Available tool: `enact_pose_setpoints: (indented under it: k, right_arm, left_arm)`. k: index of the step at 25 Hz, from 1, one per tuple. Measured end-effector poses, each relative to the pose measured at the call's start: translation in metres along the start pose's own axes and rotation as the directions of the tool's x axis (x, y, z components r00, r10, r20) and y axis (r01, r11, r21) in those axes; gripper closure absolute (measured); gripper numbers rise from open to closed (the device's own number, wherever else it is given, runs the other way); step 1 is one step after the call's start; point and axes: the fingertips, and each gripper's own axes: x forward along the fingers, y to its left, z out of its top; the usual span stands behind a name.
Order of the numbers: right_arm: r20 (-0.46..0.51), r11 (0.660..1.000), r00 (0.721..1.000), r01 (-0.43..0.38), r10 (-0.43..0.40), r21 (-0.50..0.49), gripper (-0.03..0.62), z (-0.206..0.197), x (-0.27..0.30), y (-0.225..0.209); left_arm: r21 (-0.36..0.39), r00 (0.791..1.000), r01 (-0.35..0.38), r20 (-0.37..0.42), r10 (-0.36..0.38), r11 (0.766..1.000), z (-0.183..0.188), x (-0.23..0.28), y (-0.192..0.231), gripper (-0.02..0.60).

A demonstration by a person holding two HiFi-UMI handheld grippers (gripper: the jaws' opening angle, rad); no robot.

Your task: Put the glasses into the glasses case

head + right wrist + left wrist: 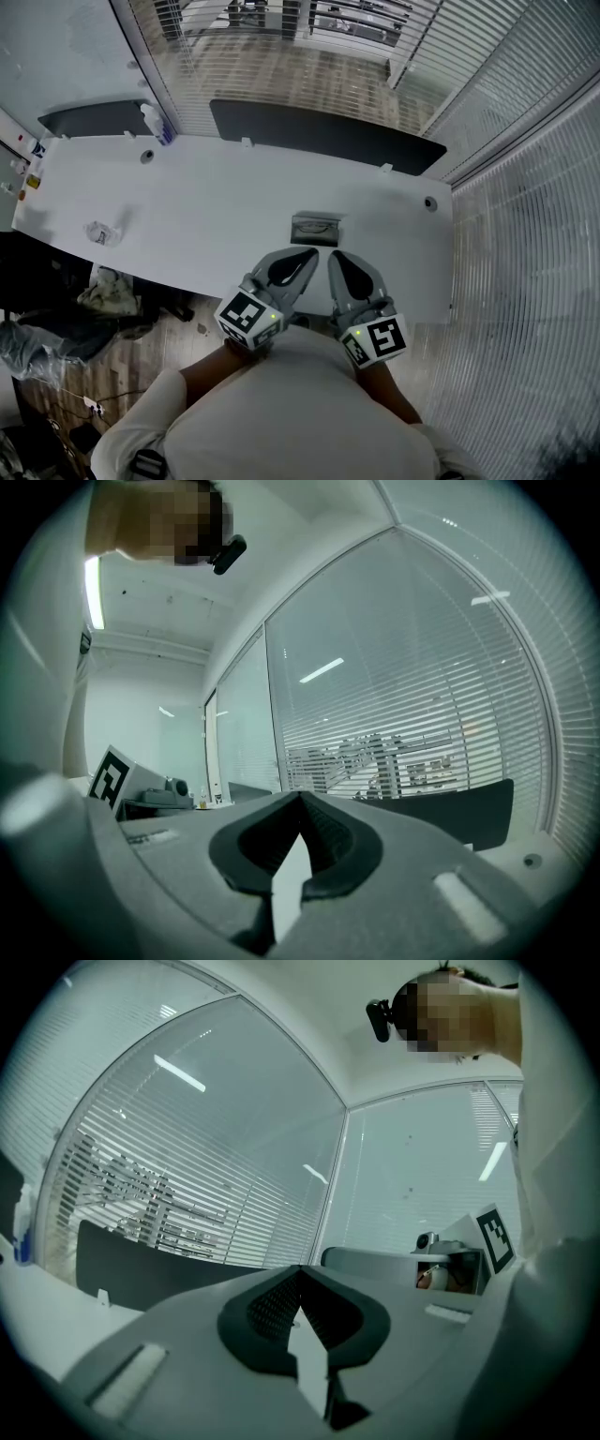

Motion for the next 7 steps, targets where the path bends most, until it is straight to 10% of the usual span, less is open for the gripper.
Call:
enact_pose_setpoints:
  k: [7]
  right_arm:
    - [-0.006,1.000,1.000,-0.012,0.012,0.003,0.592,0.0015,0.0000,0.0035]
  left_arm:
    - [0.008,1.000,-0.002,0.003,0.002,1.000,0.0070,-0.0028,-0.0019,0.578]
